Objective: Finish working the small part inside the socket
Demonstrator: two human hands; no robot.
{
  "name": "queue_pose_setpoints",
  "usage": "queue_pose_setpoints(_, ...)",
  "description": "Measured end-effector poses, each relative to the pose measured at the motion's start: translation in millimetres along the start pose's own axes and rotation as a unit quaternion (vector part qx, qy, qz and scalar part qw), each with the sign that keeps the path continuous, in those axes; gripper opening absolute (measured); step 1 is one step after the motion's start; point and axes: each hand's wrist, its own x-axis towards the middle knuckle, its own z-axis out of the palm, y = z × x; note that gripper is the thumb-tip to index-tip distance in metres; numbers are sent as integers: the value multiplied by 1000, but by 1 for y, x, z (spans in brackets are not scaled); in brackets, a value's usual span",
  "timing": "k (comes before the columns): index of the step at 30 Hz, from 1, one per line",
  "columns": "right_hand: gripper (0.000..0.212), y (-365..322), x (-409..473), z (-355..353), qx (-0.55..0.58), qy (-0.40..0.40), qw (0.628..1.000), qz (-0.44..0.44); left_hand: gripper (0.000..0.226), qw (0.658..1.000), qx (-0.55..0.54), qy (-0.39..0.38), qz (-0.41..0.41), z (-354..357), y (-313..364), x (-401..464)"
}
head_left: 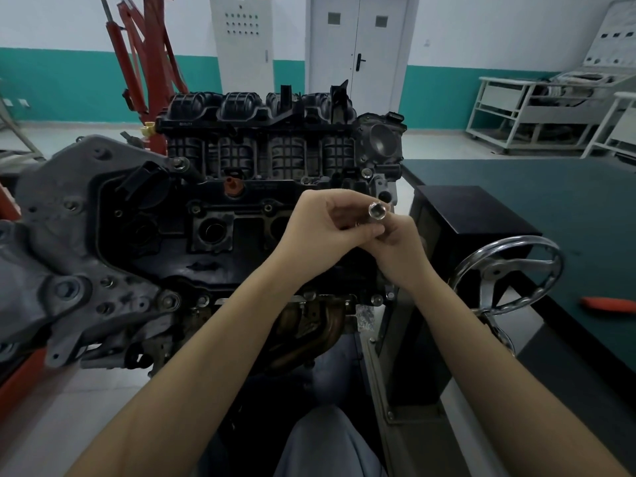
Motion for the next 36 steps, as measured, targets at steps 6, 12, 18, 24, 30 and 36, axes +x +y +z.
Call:
queue_pose_setpoints(6,30,-3,5,2,5,-8,1000,-10,23,997,49,60,14,3,-2,-1)
queue_pose_setpoints(12,30,-3,0,2,15,-9,1000,11,30,1000,15,18,14,3,-3,-2)
queue_pose_setpoints(18,29,-2,4,2,22,-3,1000,-4,22,997,49,62,25,3,-5,-1)
queue_pose_setpoints(24,37,-6,4,3,41,-23,999,28,30,999,-9,42,26,2,-7,-2)
queue_pose_setpoints(30,27,-2,3,2,40,-5,999,-4,28,995,20,89,33,4,-7,-2)
queue_pose_setpoints(36,34,-4,2,1,46,3,999,23,32,999,-27,39,24,0,-8,-1)
